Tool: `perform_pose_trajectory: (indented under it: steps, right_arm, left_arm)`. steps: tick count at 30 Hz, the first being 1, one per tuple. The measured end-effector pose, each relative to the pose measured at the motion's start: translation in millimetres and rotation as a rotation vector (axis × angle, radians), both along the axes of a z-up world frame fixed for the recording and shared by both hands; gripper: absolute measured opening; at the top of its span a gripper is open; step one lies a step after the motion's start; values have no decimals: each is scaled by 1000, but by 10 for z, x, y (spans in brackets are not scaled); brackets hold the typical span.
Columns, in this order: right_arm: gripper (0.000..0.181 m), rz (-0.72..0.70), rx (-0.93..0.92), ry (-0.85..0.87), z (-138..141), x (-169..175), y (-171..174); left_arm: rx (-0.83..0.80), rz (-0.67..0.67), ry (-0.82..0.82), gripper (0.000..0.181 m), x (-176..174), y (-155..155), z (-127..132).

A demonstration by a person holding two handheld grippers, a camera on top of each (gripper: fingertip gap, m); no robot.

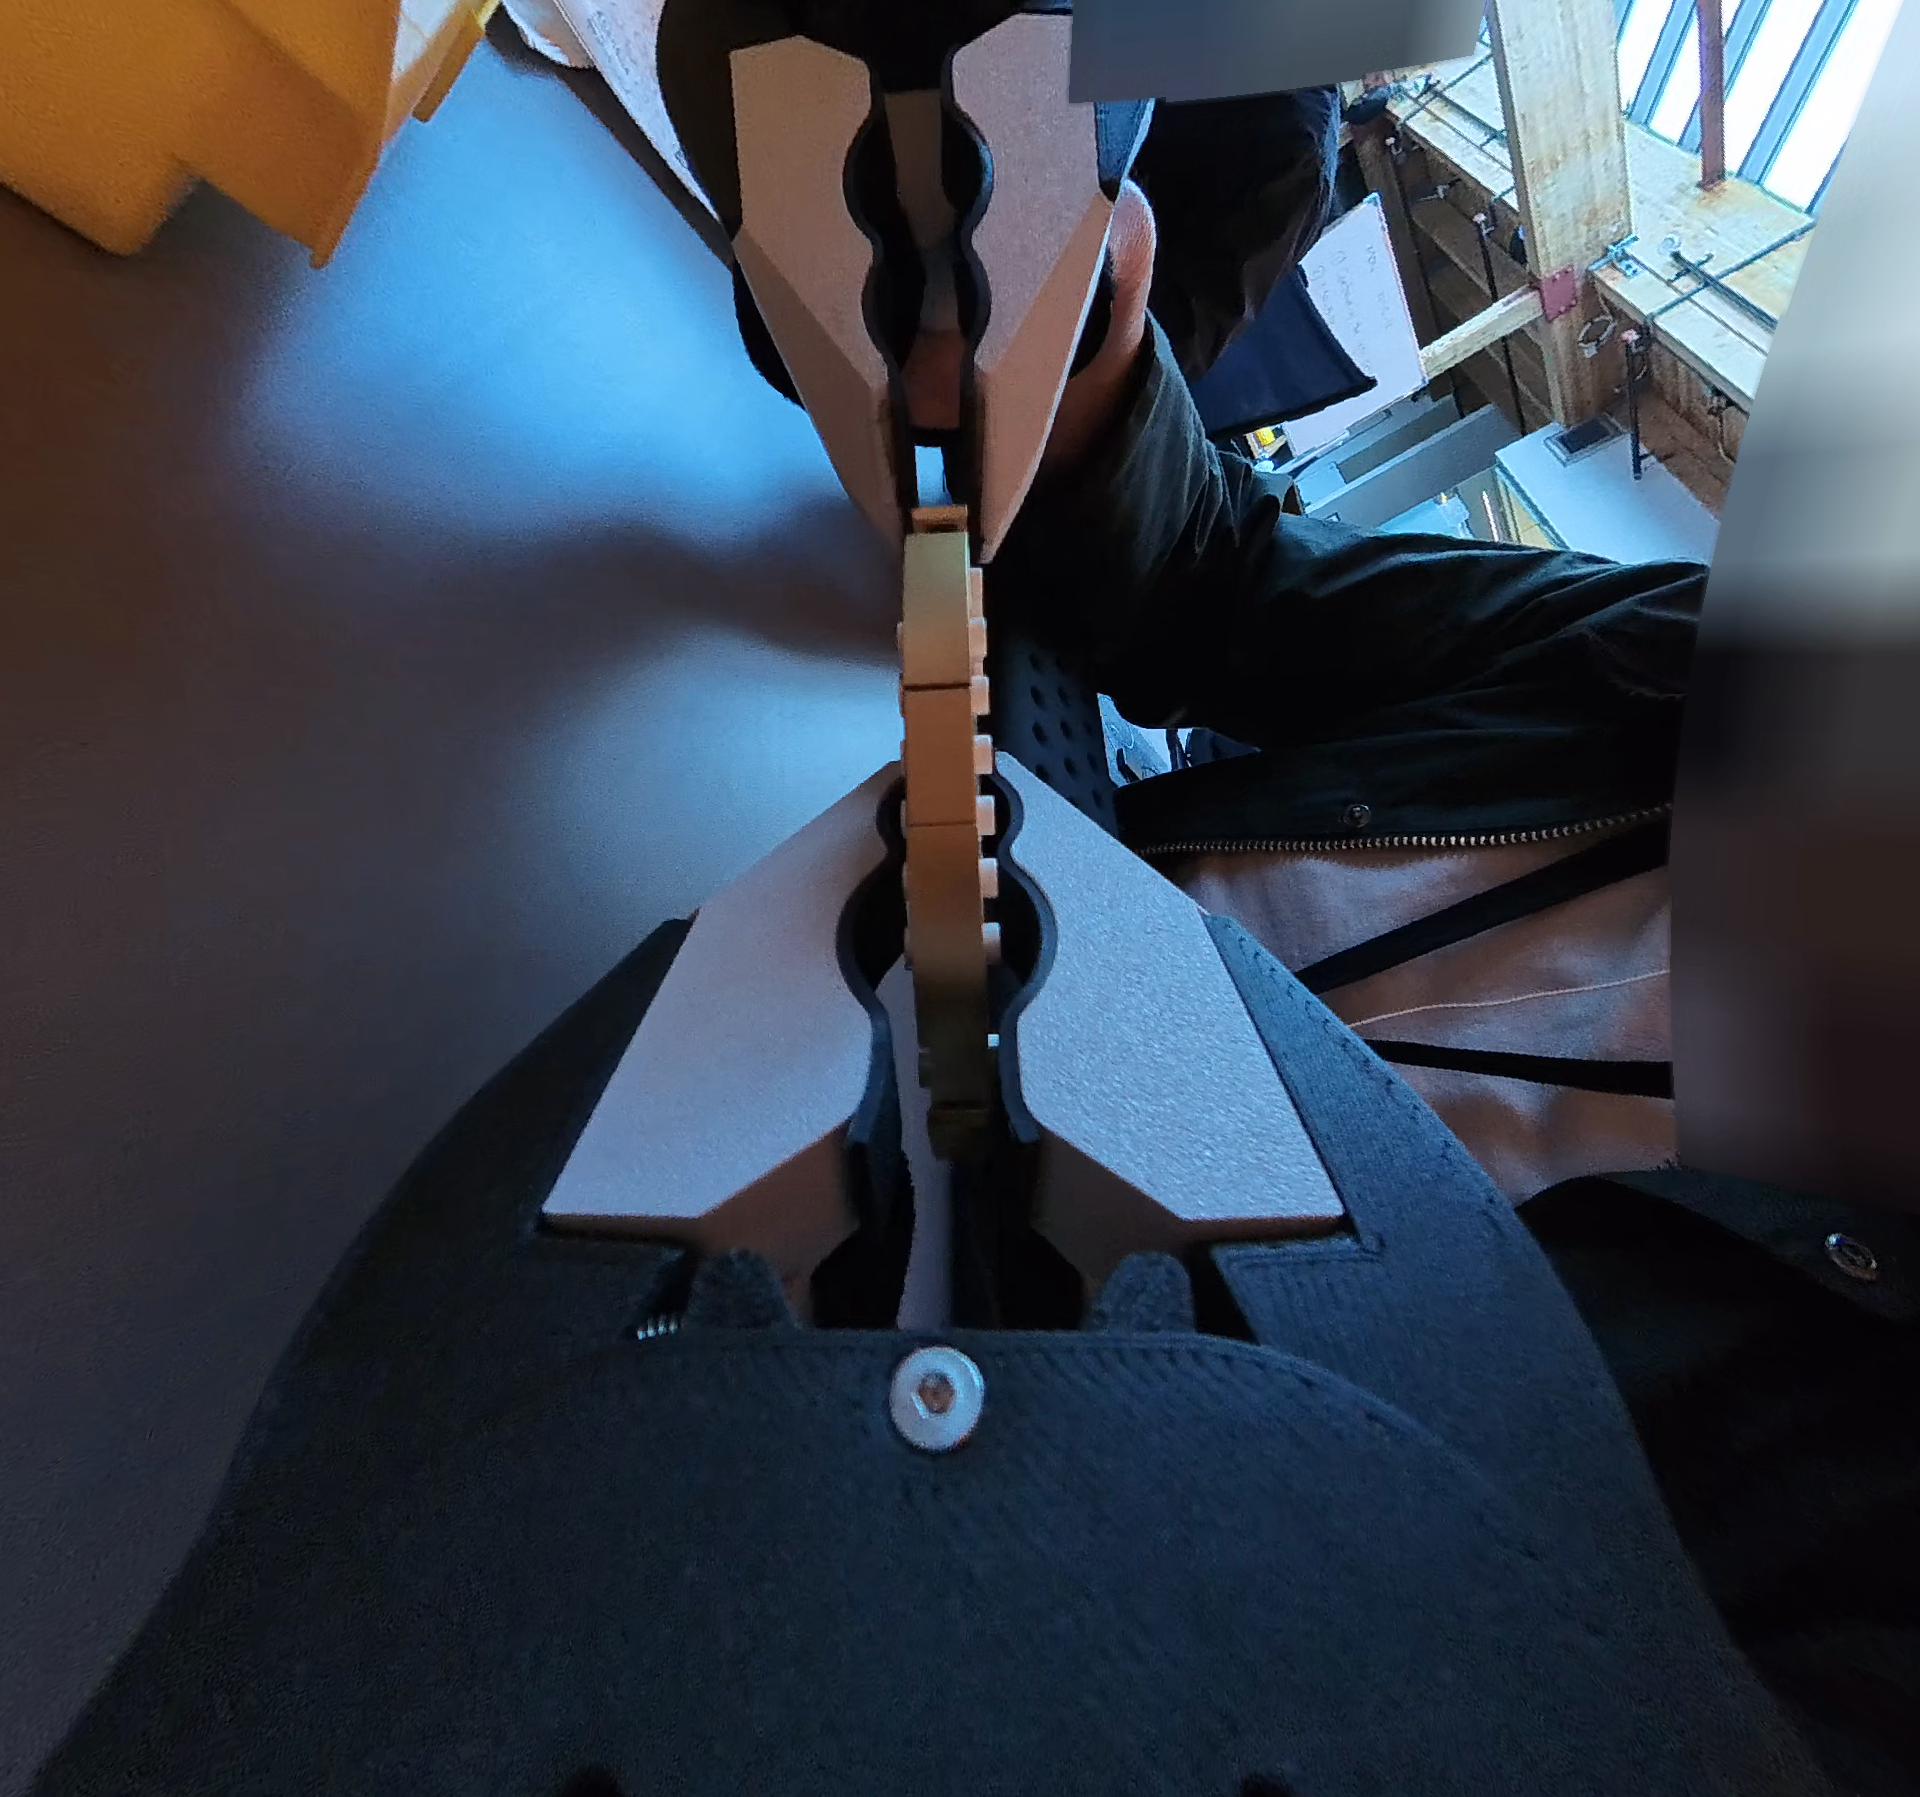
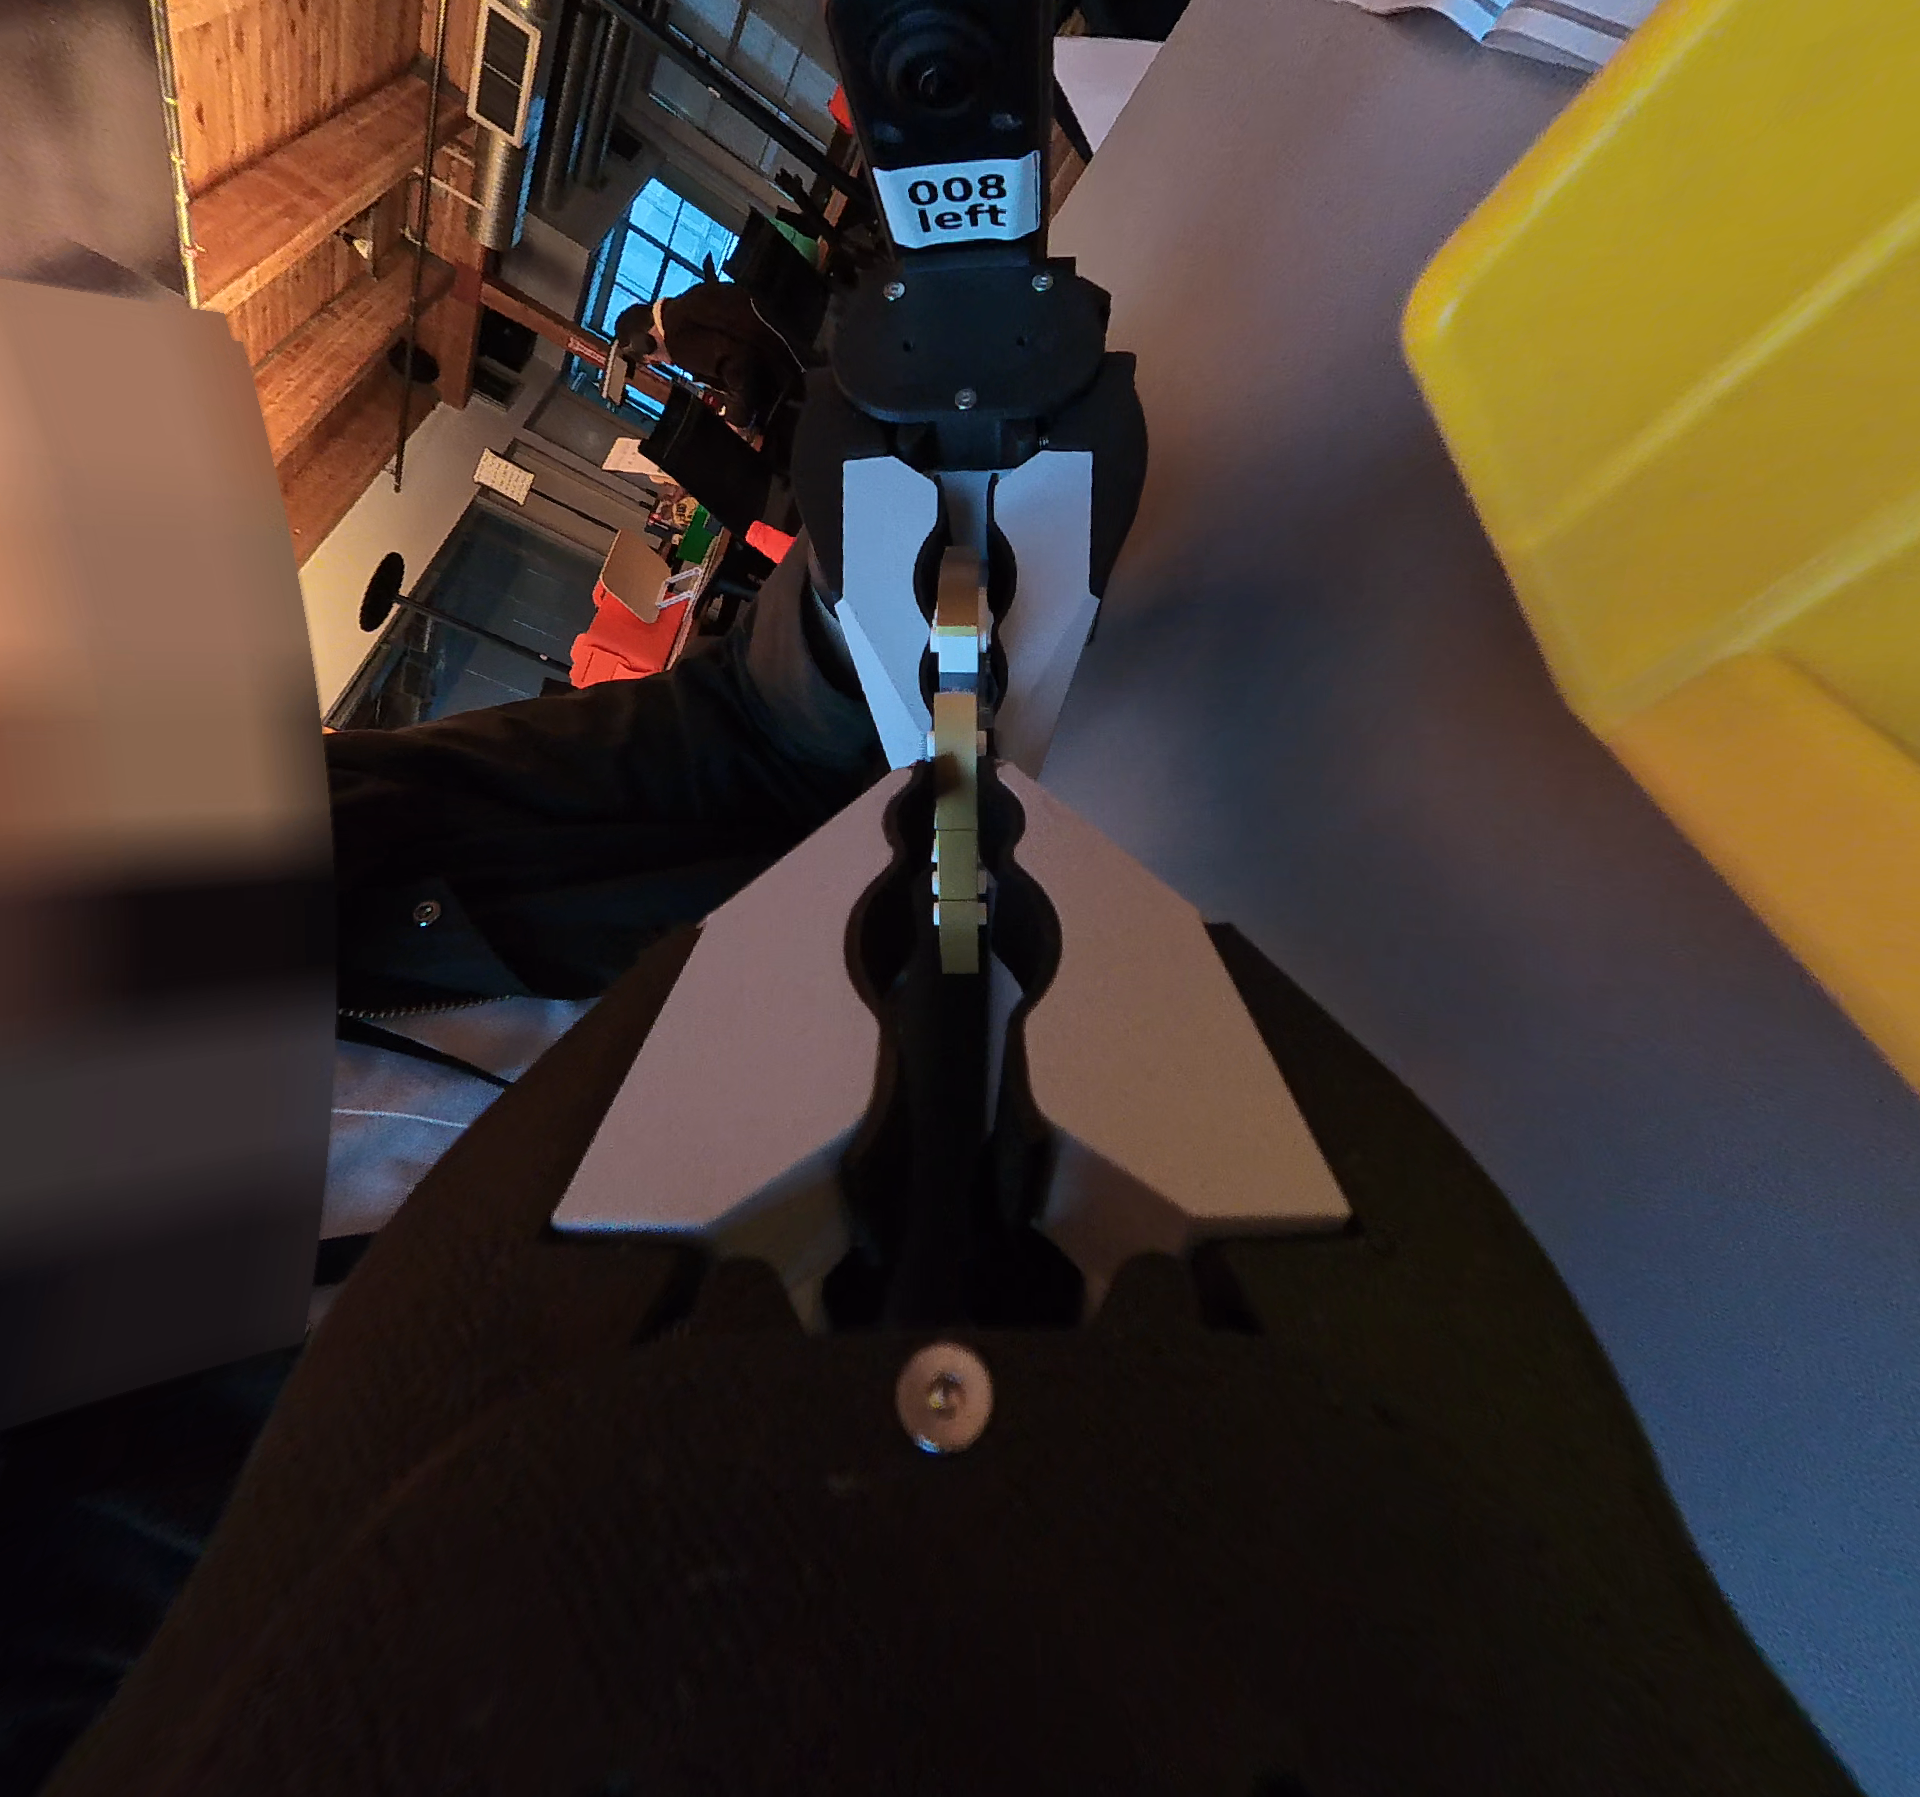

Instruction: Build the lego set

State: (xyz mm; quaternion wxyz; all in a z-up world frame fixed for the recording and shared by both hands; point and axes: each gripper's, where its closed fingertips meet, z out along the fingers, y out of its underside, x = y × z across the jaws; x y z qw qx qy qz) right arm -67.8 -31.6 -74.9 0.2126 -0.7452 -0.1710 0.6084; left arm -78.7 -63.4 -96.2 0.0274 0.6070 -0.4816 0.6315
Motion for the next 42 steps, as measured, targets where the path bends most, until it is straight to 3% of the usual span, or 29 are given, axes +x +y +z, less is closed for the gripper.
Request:
perform_pose_trajectory:
  steps: [8, 10, 14, 19, 28, 32, 42]
  right_arm:
    - [4, 0, -8, 25, -36, -25, 3]
    - [5, -7, -14, 7, -96, -62, 12]
    - [5, -11, 11, -18, -126, -148, 6]
    - [5, -8, 11, -51, -218, -189, 5]
    - [10, 8, -52, 61, -205, -261, 30]
    - [8, 49, -47, -7, -301, -285, -37]
    - [5, 18, -21, 4, -172, -251, 4]
  left_arm:
    - [22, -3, -20, 9, -10, -1, -32]
    - [-19, -8, -38, 34, 23, -22, 18]
    - [12, -5, -8, 12, 57, -36, -85]
    - [-7, 0, 42, 10, 64, -33, -177]
    - [-15, -57, 95, 10, 0, -122, -229]
    - [-13, -59, 109, 10, -11, -117, -253]
    - [-30, -41, 56, 9, 5, -88, -126]
